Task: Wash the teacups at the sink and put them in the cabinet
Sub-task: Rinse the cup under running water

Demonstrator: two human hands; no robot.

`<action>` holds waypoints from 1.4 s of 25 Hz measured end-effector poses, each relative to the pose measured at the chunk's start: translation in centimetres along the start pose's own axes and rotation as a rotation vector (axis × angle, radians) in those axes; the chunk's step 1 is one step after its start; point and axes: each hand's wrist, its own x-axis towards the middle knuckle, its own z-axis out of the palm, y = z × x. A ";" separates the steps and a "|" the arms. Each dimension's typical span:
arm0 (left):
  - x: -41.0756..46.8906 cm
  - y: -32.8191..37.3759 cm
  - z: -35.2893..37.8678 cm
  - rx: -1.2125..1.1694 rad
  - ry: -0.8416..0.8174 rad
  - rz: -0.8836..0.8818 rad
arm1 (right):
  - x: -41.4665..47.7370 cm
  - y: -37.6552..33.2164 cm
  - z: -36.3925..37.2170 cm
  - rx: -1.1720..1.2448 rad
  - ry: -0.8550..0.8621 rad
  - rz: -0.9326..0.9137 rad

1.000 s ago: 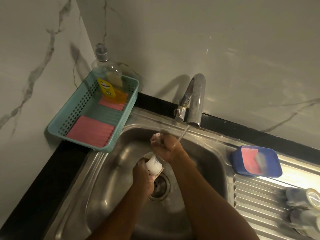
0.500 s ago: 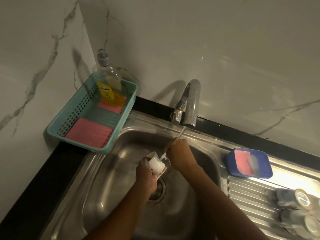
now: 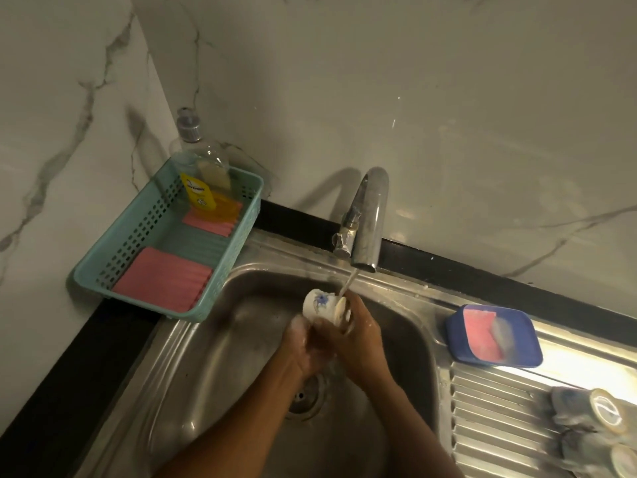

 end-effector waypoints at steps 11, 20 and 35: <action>0.4 0.8 -2.1 0.297 -0.075 0.175 | -0.7 0.0 1.9 -0.342 0.093 -0.193; 1.1 0.3 0.1 0.562 0.185 0.302 | -0.8 1.4 1.6 -0.223 0.175 -0.186; 1.5 0.0 4.4 0.850 0.308 0.299 | -1.1 2.1 0.4 -0.122 0.092 -0.169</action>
